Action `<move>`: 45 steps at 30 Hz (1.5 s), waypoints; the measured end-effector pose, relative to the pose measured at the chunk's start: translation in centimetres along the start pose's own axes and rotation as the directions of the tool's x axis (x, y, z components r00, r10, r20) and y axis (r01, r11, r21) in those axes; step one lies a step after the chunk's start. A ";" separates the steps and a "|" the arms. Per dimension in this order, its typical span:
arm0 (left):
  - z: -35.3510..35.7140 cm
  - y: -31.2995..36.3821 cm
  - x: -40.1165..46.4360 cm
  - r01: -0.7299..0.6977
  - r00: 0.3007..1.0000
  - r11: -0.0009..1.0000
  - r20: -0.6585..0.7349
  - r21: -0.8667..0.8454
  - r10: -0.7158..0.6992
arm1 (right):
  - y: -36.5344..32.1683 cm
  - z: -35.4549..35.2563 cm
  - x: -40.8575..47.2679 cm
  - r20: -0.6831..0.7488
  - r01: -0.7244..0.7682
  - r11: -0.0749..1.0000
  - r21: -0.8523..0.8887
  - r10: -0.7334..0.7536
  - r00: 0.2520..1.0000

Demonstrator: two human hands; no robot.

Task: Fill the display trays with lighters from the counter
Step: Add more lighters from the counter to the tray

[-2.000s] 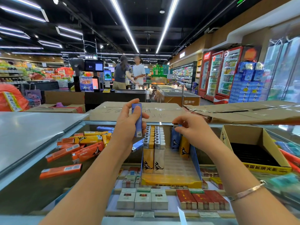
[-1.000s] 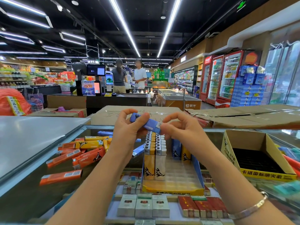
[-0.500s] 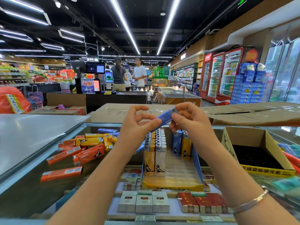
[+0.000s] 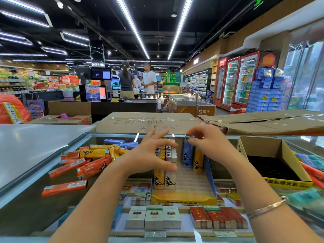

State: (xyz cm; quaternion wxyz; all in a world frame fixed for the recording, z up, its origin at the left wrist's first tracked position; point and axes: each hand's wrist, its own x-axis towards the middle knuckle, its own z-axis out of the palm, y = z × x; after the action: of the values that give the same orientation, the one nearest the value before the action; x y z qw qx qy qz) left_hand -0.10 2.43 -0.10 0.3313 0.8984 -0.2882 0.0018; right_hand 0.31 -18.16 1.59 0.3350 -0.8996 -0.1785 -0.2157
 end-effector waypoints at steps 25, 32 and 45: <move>-0.9 -1.5 0.6 0.074 0.926 0.979 -0.352 -0.192 -0.139 | 1.1 0.4 -0.1 0.154 -0.051 0.998 -0.024 0.054 0.987; -0.5 -7.4 1.3 0.527 0.844 0.758 -0.344 0.384 -0.412 | 0.6 0.4 -0.2 0.143 -0.034 0.999 -0.027 0.037 0.989; 0.2 -8.6 1.6 0.533 0.763 0.729 -0.617 0.430 -0.195 | 0.5 0.3 -0.3 0.151 -0.028 0.999 -0.040 0.033 0.988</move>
State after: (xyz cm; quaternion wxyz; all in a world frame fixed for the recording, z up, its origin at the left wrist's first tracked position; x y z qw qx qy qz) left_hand 5.65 6.79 -5.03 0.0991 0.9574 0.0206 0.2704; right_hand 0.34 -18.34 0.91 0.3067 -0.9223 -0.1856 -0.1448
